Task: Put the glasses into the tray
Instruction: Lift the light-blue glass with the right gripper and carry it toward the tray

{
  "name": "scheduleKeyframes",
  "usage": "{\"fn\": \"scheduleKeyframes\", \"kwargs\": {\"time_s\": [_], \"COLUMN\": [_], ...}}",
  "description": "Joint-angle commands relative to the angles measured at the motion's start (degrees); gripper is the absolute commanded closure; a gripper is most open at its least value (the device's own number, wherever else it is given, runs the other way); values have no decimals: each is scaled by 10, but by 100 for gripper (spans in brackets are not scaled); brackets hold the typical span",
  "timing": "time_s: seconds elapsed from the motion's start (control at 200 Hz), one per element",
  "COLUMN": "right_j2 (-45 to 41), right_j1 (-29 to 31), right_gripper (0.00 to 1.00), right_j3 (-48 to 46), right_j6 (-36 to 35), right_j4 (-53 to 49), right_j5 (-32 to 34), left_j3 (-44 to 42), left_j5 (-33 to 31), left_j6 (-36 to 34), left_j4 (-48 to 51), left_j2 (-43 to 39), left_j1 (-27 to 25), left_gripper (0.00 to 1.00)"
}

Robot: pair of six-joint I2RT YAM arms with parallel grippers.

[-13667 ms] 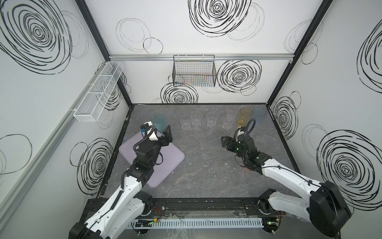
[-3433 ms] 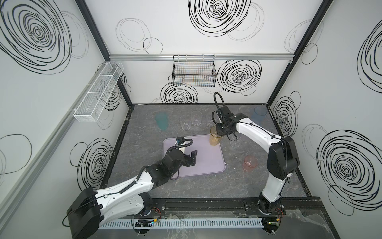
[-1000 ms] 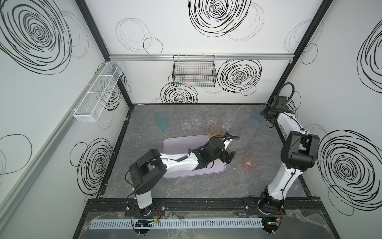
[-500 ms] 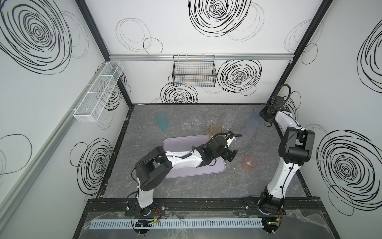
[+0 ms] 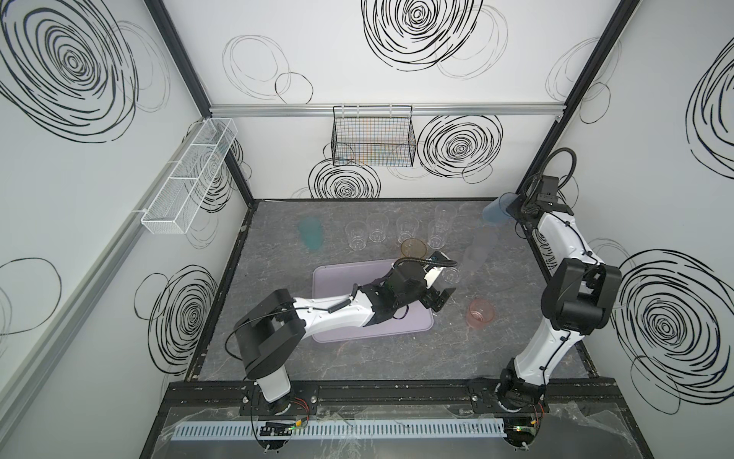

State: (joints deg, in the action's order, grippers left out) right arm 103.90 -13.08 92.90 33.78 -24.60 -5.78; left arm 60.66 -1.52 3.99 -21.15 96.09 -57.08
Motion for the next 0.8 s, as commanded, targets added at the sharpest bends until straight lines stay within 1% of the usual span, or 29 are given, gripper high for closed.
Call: {"fn": "scheduleKeyframes", "kwargs": {"time_s": [0.0, 0.09, 0.185, 0.265, 0.365, 0.495, 0.61, 0.695, 0.795], "right_j2": [-70, -123, -179, -217, -255, -294, -311, -323, -326], "right_j1": [35, 70, 101, 138, 176, 217, 248, 264, 286], "right_gripper": [94, 93, 94, 94, 94, 94, 94, 94, 95], "right_j3": [-19, -57, -100, -119, -144, -168, -180, -195, -200], "right_j6": [-12, -31, -34, -52, -69, -86, -103, -109, -119], "right_j4": [-8, 7, 17, 4, -18, -48, -82, -98, -130], "right_j5": [17, 28, 15, 24, 15, 0, -5, -18, -28], "left_j3": [-27, -59, -95, -133, -188, -263, -308, -333, -344], "left_j5": [-16, -44, -80, -112, -127, -134, -142, -130, -119], "left_j6": [-20, -20, -14, -1, 22, 30, 49, 67, 90], "left_j4": [-49, -50, -29, -7, 11, 23, 45, 61, 94], "left_j2": [-52, -94, -146, -198, -275, -378, -455, -492, -515], "left_j1": [4, 6, 11, 16, 32, 52, 72, 88, 98], "left_gripper": [4, 4, 4, 4, 4, 4, 4, 3, 3]}}
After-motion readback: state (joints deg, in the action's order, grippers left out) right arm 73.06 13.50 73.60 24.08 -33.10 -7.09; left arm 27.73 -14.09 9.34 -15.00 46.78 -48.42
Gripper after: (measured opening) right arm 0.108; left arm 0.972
